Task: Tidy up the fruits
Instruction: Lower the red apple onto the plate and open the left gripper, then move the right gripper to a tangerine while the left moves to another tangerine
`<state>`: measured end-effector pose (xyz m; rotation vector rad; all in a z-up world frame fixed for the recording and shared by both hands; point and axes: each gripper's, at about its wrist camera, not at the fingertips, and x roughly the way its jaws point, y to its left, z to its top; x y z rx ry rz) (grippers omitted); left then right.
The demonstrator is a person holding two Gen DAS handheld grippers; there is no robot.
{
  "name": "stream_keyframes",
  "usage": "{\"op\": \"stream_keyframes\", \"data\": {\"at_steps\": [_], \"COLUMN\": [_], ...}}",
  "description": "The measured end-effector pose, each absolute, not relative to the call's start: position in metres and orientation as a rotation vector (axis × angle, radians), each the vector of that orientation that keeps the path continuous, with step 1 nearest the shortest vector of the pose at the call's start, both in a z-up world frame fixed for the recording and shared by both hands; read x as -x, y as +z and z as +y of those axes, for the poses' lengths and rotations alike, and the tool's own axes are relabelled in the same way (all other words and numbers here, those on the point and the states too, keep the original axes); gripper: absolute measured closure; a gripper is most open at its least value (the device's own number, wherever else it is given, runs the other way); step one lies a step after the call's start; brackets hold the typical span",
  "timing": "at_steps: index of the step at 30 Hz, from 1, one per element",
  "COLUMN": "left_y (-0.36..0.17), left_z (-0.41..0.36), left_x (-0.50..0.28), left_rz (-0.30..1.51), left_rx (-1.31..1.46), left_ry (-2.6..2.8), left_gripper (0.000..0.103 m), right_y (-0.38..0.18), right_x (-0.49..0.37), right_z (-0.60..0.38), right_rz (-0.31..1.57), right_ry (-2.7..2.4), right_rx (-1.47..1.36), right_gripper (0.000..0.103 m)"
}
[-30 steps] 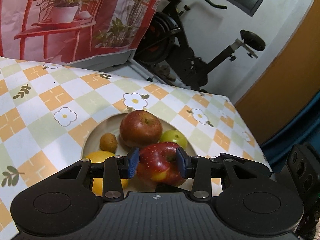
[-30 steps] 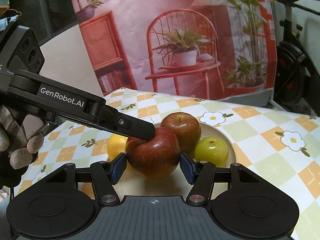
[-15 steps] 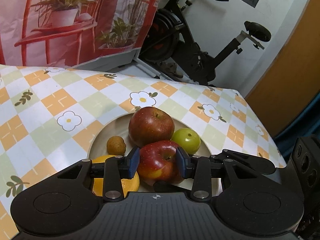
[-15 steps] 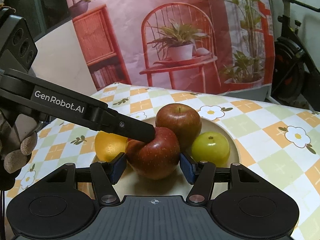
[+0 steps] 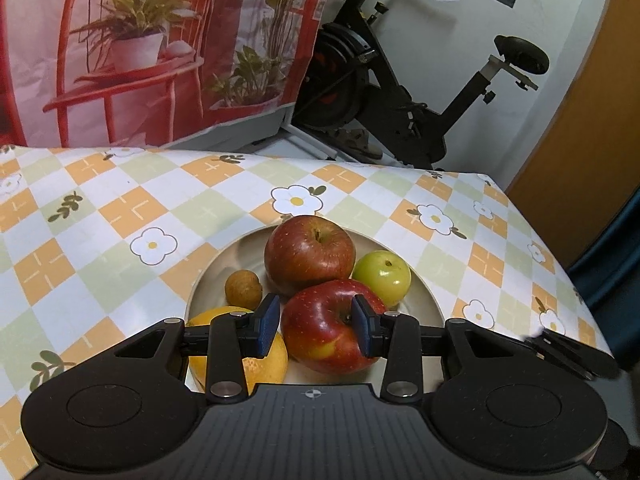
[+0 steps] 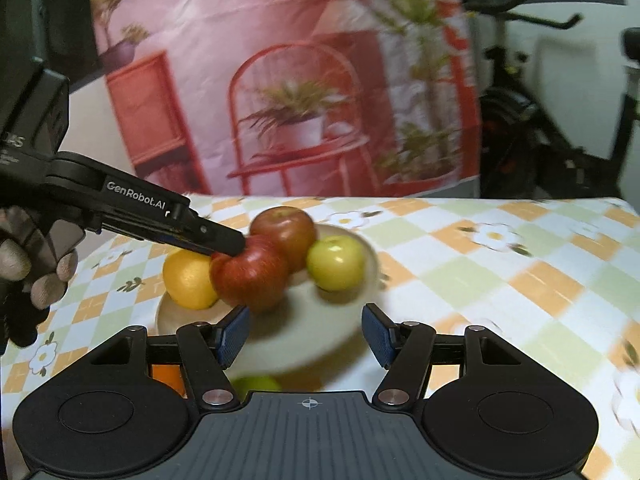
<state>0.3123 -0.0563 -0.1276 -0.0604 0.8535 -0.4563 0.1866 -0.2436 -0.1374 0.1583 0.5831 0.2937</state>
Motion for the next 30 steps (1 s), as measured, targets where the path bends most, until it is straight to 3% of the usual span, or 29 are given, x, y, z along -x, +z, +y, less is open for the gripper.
{"op": "stream_keyframes", "data": {"at_steps": [6, 10, 30], "left_y": [-0.111, -0.102, -0.111], "left_z": [-0.056, -0.051, 0.005], "left_x": [-0.283, -0.257, -0.151], "left_rz": [0.775, 0.729, 0.652], "left_rx": [0.038, 0.031, 0.061], "left_ry": [-0.456, -0.449, -0.281], "left_gripper": [0.062, 0.062, 0.062], "right_y": [-0.142, -0.136, -0.135], "right_x": [-0.143, -0.129, -0.11], "right_z": [-0.254, -0.256, -0.229], "right_rz": [0.534, 0.528, 0.568], "right_ry": [0.219, 0.229, 0.239], "right_rx": [-0.168, -0.186, -0.074], "right_gripper": [0.044, 0.037, 0.037]}}
